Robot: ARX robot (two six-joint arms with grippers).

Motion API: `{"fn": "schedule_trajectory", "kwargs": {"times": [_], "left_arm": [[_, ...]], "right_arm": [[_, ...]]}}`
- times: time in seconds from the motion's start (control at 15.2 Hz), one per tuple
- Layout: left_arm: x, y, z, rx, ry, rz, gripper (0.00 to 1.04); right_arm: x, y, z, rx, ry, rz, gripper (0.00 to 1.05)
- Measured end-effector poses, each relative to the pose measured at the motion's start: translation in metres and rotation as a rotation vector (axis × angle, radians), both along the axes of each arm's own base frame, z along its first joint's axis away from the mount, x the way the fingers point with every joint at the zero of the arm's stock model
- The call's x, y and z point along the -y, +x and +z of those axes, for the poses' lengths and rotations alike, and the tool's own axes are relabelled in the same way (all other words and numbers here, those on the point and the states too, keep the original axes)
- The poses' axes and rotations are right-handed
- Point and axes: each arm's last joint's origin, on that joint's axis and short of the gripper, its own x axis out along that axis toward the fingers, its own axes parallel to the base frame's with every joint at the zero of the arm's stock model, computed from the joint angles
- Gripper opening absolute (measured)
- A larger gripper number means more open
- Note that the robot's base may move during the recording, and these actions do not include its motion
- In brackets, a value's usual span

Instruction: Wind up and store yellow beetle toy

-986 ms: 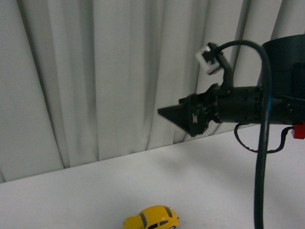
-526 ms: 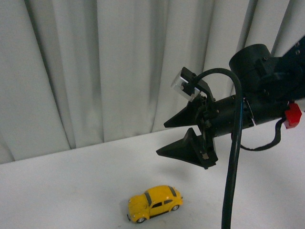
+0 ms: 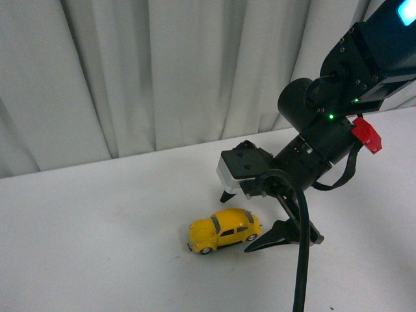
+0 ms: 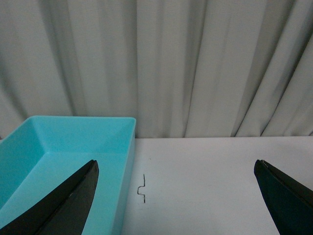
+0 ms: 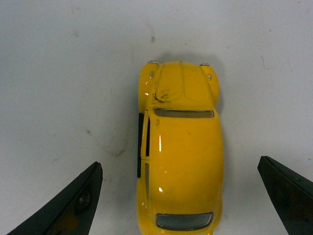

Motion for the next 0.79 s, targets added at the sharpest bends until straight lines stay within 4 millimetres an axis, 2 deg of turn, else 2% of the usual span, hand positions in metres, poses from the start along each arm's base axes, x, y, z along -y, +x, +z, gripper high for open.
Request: {"fn": "schedule_trajectory", "kwargs": {"times": [0.46,0.53,0.59,0.66,0.79], "left_arm": [[0.000,0.000,0.000,0.000,0.000,0.000,0.98],[0.000,0.000,0.000,0.000,0.000,0.000,0.98],[0.000,0.000,0.000,0.000,0.000,0.000,0.98],[0.000,0.000,0.000,0.000,0.000,0.000,0.98],[0.000,0.000,0.000,0.000,0.000,0.000,0.98]], "right_arm": [[-0.019,0.006,-0.004,-0.010,0.000,-0.023,0.98],[-0.023,0.001,-0.009,-0.037,-0.005,-0.029,0.64],[-0.023,0.001,-0.009,-0.037,-0.006,-0.029,0.50],[-0.023,0.001,-0.008,-0.037,-0.005,-0.029,0.44],[-0.022,0.001,-0.008,-0.035,-0.005,-0.028,0.42]]}}
